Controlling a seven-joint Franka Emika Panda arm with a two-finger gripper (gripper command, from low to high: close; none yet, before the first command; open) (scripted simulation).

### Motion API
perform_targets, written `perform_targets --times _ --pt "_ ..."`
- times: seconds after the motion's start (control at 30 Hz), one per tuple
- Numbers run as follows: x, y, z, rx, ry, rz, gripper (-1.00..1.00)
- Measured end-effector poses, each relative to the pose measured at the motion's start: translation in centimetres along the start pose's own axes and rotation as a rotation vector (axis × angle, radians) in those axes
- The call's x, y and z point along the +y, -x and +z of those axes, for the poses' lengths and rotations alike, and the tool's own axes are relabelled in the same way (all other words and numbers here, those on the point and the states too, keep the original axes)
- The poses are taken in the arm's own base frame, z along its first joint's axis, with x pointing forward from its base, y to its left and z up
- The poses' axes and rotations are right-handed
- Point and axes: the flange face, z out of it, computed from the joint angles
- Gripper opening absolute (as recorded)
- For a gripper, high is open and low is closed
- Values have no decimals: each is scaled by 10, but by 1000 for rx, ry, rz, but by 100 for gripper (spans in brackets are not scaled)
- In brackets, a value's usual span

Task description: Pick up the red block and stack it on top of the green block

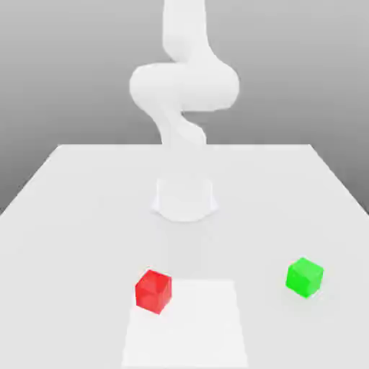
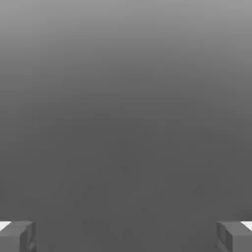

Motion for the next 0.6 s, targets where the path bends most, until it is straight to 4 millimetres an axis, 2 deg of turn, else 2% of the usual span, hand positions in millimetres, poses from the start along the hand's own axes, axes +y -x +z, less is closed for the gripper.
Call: perform_targets --times 0.17,0.33,0.47,0.6 --pt "40 12 104 -151 54 -184 0" --pt "83 47 193 -299 98 -374 0" --pt "122 86 250 -417 127 -531 0" --pt "166 130 292 -535 151 -691 0"
